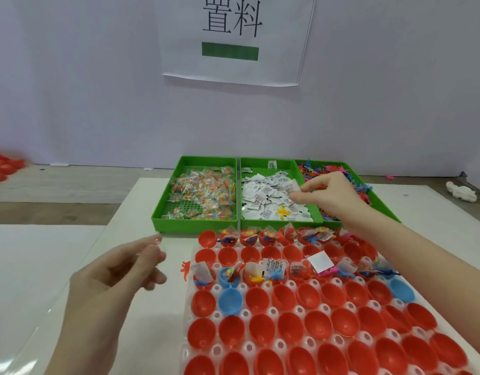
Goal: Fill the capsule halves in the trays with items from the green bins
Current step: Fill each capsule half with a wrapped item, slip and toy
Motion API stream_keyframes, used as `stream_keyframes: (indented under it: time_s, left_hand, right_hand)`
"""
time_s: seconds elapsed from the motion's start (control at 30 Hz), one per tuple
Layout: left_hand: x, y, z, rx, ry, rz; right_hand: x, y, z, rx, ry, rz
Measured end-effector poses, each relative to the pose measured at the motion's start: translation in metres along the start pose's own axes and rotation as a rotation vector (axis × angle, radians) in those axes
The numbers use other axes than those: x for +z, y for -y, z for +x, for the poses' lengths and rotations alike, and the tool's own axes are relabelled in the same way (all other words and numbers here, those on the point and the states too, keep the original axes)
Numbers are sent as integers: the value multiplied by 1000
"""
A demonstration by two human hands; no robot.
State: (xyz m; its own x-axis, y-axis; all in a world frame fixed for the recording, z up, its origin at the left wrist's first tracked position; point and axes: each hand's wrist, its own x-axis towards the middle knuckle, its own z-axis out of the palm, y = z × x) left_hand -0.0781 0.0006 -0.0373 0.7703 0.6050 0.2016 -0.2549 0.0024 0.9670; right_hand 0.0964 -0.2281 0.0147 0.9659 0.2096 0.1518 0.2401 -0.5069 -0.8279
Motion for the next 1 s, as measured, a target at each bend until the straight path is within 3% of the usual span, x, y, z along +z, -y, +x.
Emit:
stream_keyframes:
  time_s: [0.1,0.2,0.27,0.37,0.5,0.63,0.7,0.8,0.87,1.0]
  left_hand:
    - [10,-8,-10,-142,59,-122]
    - [20,-14,-22,-272,228,-180]
    - [26,-16,-29,-346,324,-191]
    - [28,-19,-35,-399,404,-222]
    - [28,-16,-42,-183,436,-20]
    - [28,-18,-44,-229,421,-80]
    - [28,-20,-45,-254,403,-134]
    - [31,-23,-49,-236,347,-159]
    - [33,-24,-52,-187,317,-144]
    - [34,-26,-55,-110,324,-114]
  right_hand:
    - [6,31,-40,1,261,218]
    - [19,55,-73,-94,529,187]
    - [30,64,-86,-150,600,110]
    - [43,66,-96,-251,556,-72]
    - [50,60,-104,-310,424,-170]
    - [48,55,-118,-307,350,-4]
    - [49,54,-119,-206,319,60]
    - [51,57,-114,-23,438,240]
    - [49,57,-119,-34,501,367]
    - [45,55,-125,-184,412,359]
